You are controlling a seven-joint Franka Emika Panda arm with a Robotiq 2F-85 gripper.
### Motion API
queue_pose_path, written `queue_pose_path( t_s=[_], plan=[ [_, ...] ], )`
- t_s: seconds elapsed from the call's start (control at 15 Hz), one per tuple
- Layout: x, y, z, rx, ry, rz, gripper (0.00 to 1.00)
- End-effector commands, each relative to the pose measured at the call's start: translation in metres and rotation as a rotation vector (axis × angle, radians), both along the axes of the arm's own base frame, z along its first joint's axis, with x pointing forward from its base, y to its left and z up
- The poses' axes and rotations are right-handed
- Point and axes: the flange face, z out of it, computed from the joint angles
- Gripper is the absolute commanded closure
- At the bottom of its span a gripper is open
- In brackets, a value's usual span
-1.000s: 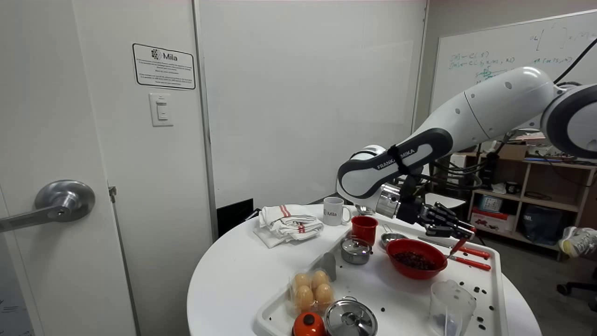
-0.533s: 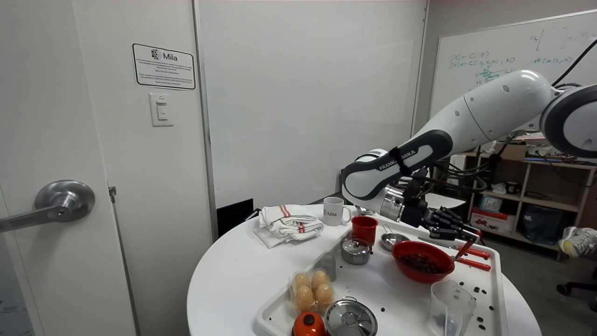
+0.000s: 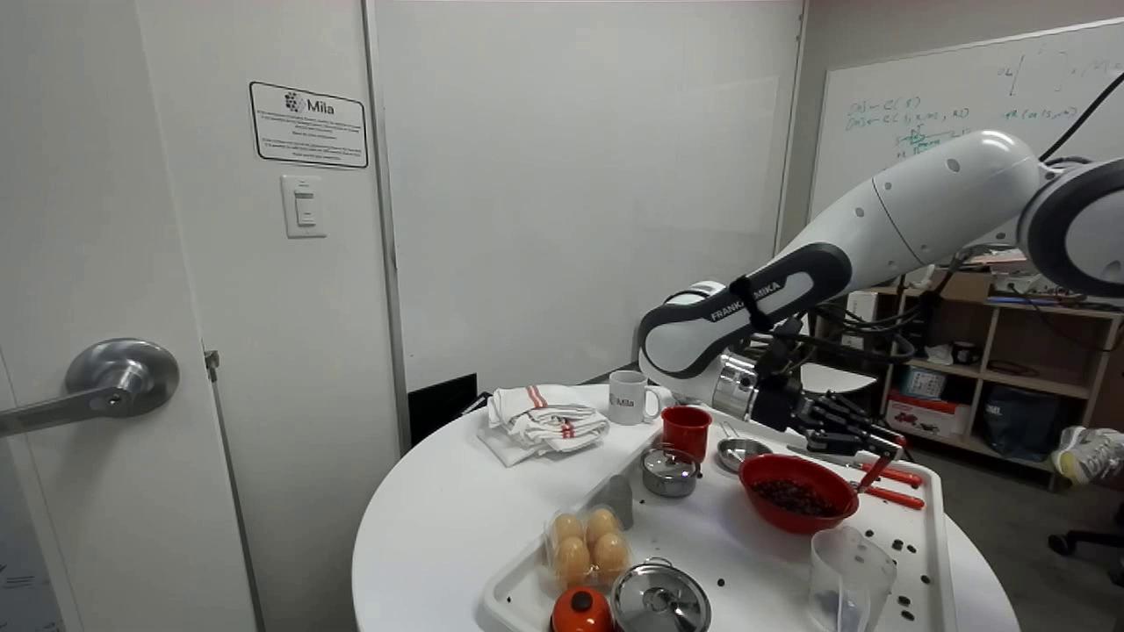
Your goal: Use the fork to mix the contents in the bowl
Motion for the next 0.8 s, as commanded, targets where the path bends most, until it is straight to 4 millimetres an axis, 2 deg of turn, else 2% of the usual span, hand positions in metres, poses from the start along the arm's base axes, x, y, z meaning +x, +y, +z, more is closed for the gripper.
queue_pose_path(
  t_s=[0.0,0.4,0.73],
  plan=[
    [0.002,0.007,0.009,0.013,0.007,-0.017,0.92],
    [0.005,-0.007,0.027,0.01,0.016,-0.058,0.92],
    [0.004,-0.016,0.031,0.009,0.031,-0.084,0.92]
  ],
)
